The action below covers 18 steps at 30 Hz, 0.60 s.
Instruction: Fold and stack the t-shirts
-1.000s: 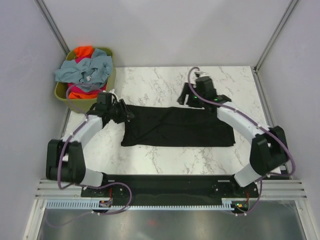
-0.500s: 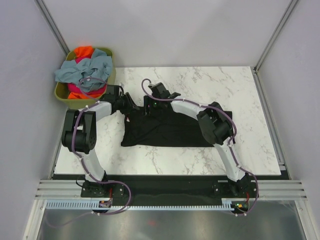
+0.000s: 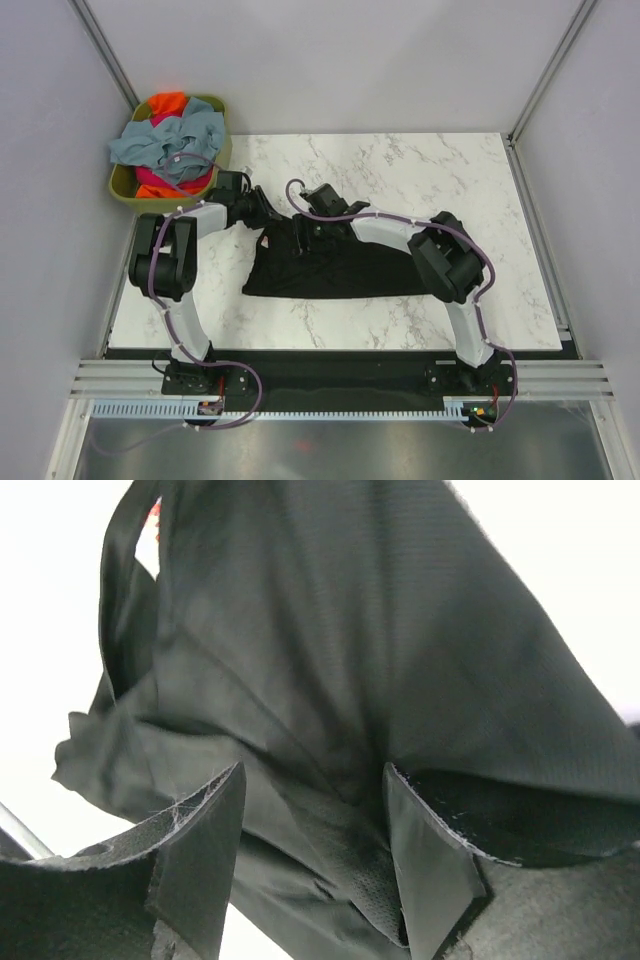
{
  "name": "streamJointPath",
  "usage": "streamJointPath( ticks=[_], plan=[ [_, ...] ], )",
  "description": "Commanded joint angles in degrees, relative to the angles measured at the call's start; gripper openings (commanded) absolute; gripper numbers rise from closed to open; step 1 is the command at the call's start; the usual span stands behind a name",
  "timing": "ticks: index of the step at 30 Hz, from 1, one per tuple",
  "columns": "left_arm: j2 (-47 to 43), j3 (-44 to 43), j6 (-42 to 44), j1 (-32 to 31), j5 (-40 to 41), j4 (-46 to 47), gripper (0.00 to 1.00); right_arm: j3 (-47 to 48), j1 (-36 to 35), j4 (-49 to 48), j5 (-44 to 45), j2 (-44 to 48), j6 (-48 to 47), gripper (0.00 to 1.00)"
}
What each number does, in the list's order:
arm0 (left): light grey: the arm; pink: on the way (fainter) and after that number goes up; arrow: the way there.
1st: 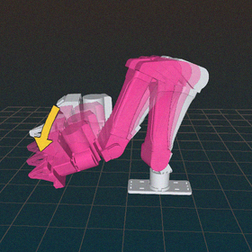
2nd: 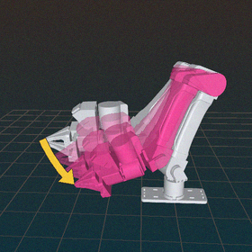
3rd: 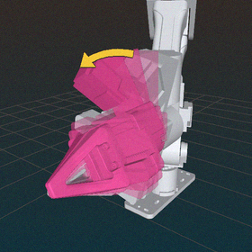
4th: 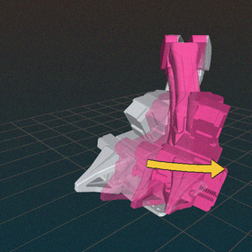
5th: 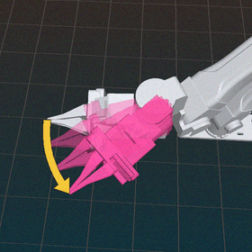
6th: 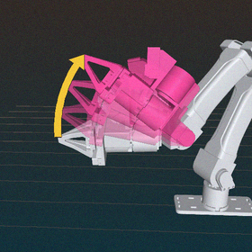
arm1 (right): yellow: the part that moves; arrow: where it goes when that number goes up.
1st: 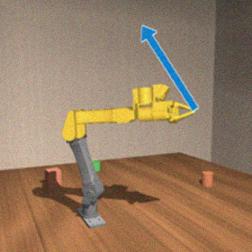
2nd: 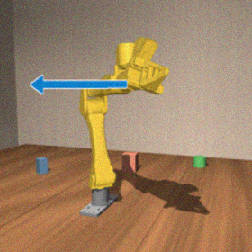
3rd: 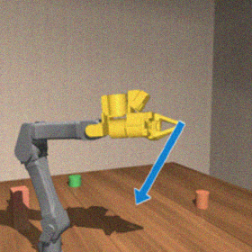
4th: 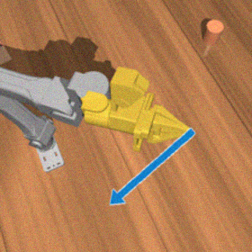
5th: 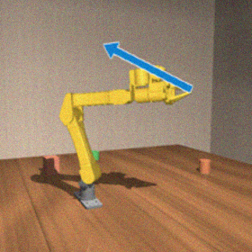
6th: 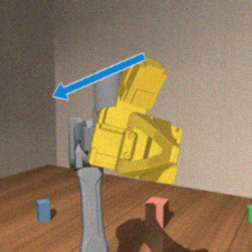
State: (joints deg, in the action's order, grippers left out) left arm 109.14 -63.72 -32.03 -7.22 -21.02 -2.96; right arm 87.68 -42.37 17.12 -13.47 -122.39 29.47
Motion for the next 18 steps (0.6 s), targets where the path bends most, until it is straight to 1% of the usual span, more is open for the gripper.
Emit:
streamJointPath(
  ticks=[1, 4, 6, 10, 12, 13, 14, 16, 18],
  plan=[
    [1.68, -1.84, -0.58, 0.54, 1.06, -1.52, 0.37, -4.44, -1.66, 0.63, 1.52, 7.14, -1.79, 0.66],
    [1.95, -2.46, -0.05, 0.54, 2.11, -2.48, 0.36, -8.56, -2.54, 0.89, 3.45, 10.84, -2.58, 0.67],
    [2.13, -2.55, 0.3, 0.54, 2.38, -2.75, 0.36, -9.45, -2.98, 1.59, 4.85, 12.43, -3.28, 0.68],
    [1.6, -2.54, 0.22, 0.54, 3.0, -3.63, 0.36, -9.55, -3.77, 2.56, 7.14, 14.11, -4.16, 0.75],
    [-0.41, -2.28, 0.65, 0.28, 3.7, -4.42, 0.38, -8.06, -3.77, 3.61, 8.46, 13.76, -4.25, 0.76],
    [-1.29, -2.11, 1.35, 0.02, 6.49, -5.03, 0.4, -7.35, -3.69, 4.05, 8.9, 13.23, -4.34, 0.76],
    [-2.52, -2.02, 1.79, -0.07, 7.47, -6.08, 0.43, -6.3, -3.69, 4.67, 9.77, 13.14, -4.51, 0.77],
    [-5.16, -1.23, 3.46, -0.33, 10.01, -7.23, 0.52, -5.42, -3.69, 5.11, 11.01, 13.23, -4.86, 0.78],
    [-8.05, 1.22, 4.51, -0.77, 10.12, -5.84, 0.59, -5.06, -3.6, 5.55, 12.59, 13.4, -5.3, 0.78]
  ],
)
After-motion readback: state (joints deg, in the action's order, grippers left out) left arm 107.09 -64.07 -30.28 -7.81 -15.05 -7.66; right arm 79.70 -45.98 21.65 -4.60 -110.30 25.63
